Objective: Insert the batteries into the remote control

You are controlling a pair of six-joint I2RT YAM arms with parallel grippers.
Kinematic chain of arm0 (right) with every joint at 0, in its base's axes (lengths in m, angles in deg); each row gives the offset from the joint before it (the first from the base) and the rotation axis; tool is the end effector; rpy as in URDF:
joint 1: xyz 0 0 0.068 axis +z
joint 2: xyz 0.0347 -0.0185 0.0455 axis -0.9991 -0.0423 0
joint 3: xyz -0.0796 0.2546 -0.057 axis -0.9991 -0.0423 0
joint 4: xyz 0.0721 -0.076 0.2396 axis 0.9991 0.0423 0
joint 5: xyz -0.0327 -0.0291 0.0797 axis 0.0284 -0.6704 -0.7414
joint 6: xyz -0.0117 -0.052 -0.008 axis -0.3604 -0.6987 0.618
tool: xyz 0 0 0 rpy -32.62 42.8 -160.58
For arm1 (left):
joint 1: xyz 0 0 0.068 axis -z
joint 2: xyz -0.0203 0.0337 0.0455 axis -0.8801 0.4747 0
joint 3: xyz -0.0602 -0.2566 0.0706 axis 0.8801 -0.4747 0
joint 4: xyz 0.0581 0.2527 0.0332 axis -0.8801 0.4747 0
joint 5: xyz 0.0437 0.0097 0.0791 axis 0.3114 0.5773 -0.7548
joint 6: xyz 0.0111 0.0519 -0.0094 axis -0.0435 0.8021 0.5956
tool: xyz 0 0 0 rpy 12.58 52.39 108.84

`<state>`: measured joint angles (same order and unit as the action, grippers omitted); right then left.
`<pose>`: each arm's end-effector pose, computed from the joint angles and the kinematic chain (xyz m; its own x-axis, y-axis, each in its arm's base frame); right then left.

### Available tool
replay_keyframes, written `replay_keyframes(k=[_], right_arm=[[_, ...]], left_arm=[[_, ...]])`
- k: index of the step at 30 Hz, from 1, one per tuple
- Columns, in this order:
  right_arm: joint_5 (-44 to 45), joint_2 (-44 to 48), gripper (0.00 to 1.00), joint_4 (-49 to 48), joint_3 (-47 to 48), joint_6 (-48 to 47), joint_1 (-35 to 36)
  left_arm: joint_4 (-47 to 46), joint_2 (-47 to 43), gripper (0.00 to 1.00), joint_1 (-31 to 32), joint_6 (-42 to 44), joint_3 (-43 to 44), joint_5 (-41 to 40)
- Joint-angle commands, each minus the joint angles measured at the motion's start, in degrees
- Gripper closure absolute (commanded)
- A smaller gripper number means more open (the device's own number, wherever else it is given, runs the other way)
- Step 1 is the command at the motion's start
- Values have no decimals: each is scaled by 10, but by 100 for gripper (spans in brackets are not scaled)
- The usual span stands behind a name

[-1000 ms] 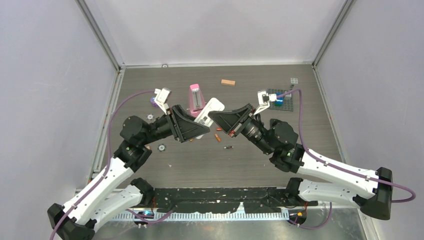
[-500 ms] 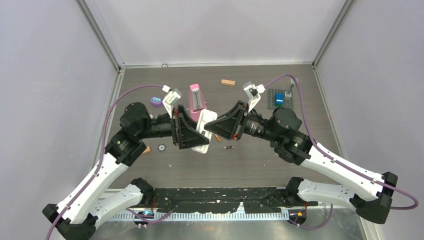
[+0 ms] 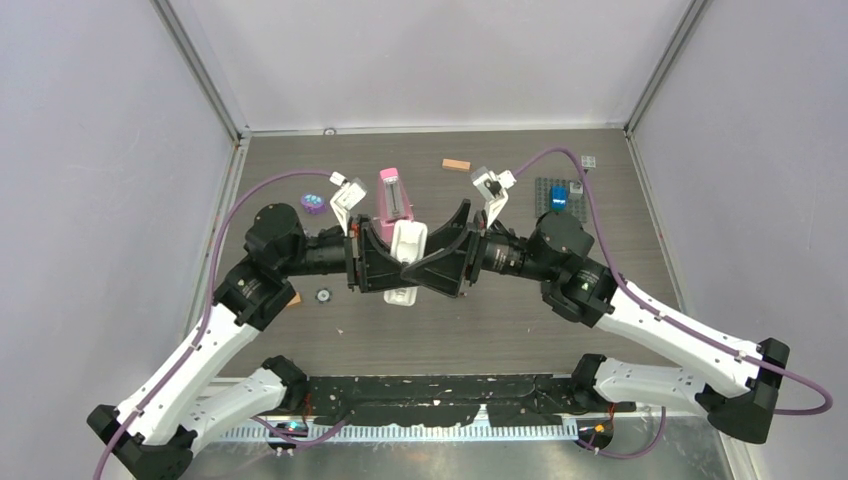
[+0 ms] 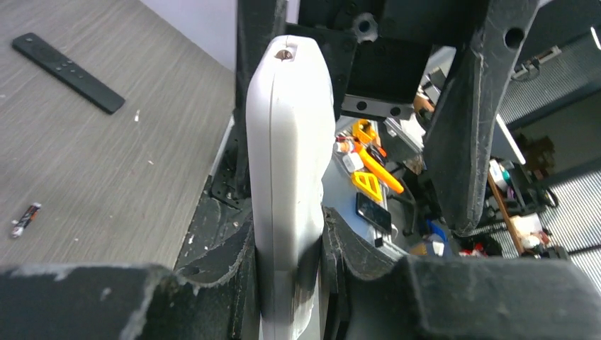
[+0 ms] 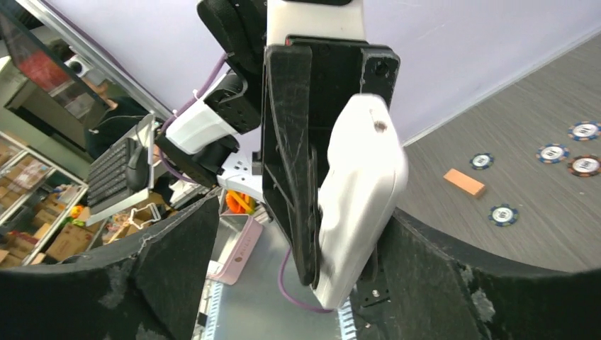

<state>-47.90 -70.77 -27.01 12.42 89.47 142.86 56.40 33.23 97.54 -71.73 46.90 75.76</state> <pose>0.1192 0.1985 0.4166 -0.5466 0.2307 -0.8050 -0.8219 0.0361 0.5685 0.1274 -0.1263 0.4004 -0.6886 -0.0238 -0.7247 0.7231 0.0526 -0.6888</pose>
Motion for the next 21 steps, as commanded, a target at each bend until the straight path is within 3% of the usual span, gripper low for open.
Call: replay_keyframes(k=[1,8,14,21], right_arm=[[52,42,12,-49,-36,3,5],[113,48,10,-53,-69,-3,40],[136,24,11,-69,-72,3,59],[146,-21,19,-129,-73,33,70]], left_arm=[[-76,-17,100,-2,-71,-16,-73],[-159,-54,100,-3,-160,-59,-185],[-169,-91,100,-3,-191,-70,-244],[-207,-133,100,-3,-246,-115,-304]])
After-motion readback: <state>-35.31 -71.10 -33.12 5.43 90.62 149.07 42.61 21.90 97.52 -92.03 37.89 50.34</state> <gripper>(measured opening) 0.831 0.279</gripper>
